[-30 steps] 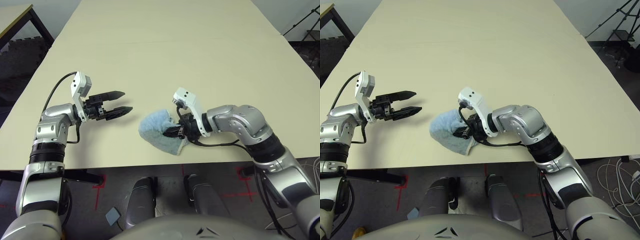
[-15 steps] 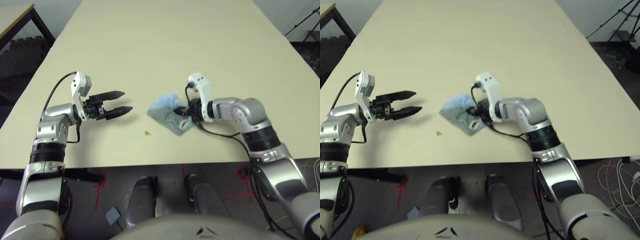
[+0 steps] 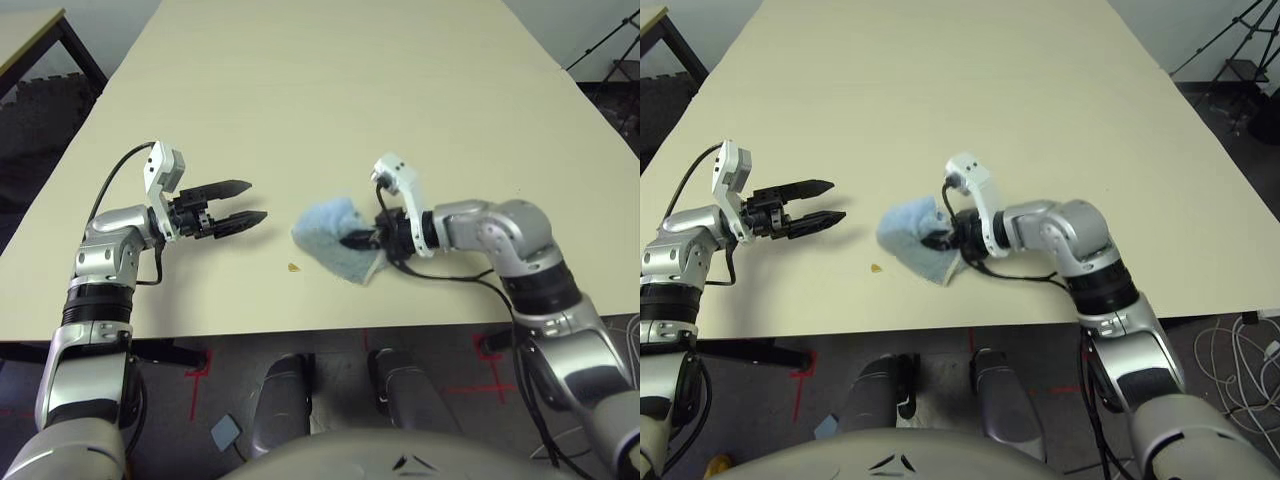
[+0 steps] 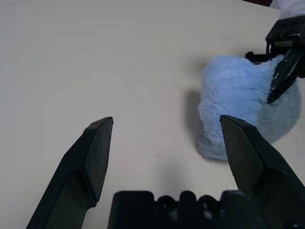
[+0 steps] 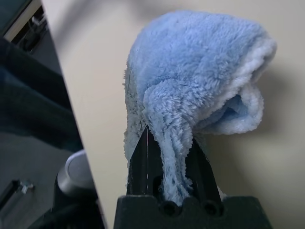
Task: Wipe the water off the table with a rag.
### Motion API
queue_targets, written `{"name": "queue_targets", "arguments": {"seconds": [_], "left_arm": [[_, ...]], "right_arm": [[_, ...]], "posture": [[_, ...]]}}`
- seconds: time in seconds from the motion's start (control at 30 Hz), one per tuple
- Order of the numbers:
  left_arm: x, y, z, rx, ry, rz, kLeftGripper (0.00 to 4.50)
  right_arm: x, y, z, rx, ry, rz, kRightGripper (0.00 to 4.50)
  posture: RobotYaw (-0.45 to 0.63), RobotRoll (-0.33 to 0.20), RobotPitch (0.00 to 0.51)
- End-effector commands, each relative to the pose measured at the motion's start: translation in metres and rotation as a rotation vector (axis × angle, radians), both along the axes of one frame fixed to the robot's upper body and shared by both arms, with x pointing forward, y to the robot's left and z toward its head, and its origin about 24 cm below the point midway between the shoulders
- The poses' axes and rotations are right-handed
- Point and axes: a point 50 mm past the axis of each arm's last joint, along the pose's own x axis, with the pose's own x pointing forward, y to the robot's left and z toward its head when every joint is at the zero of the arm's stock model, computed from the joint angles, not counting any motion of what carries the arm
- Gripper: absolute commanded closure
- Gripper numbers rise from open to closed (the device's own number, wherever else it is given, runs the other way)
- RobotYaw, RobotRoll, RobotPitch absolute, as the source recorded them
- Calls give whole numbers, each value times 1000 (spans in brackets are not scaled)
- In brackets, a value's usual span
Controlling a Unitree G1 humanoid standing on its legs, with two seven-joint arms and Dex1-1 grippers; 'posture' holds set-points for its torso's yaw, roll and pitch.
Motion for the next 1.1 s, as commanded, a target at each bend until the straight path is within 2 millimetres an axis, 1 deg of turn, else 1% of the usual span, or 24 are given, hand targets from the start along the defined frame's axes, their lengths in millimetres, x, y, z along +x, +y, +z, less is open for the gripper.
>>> {"name": "queue_targets", "arguments": {"seconds": [0.03,0.17,0.33,0.4,0.5,0.57,0.63,0.73,0.83,0.93,1.03,1.1], "left_arm": [[0,2,-4,9,17,9,0],[0,3,-4,10,19,10,0],[0,3,-5,12,21,12,0],[0,3,-5,11,22,12,0],[-1,4,-5,10,21,13,0],[-1,4,-5,10,21,14,0],[-1,4,-5,10,20,15,0],[0,3,-5,8,18,16,0],[1,3,-5,6,15,17,0],[2,2,-5,3,13,17,0],[3,1,-6,2,11,17,0],[4,0,-6,2,10,17,0]], "right_arm": [[-15,7,-6,-15,30,105,4491],[-19,7,-8,-34,23,142,4491],[-17,6,-6,-32,11,136,4491],[-14,4,-2,-9,17,126,4491],[-3,-5,17,110,31,78,4491],[3,-14,35,215,35,63,4491],[4,-23,48,286,39,73,4491],[2,-38,60,338,44,80,4491],[5,-50,66,368,34,34,4491],[17,-64,69,375,7,-78,4491],[34,-83,71,361,-24,-238,4491],[44,-99,69,324,-43,-349,4491]], "posture": [[-162,0,147],[-160,0,147],[-159,0,146],[-159,0,146],[-155,0,145],[-155,0,145],[-157,0,142],[-157,0,142],[-164,0,136],[-168,0,133],[-177,0,131],[-177,0,131]]}}
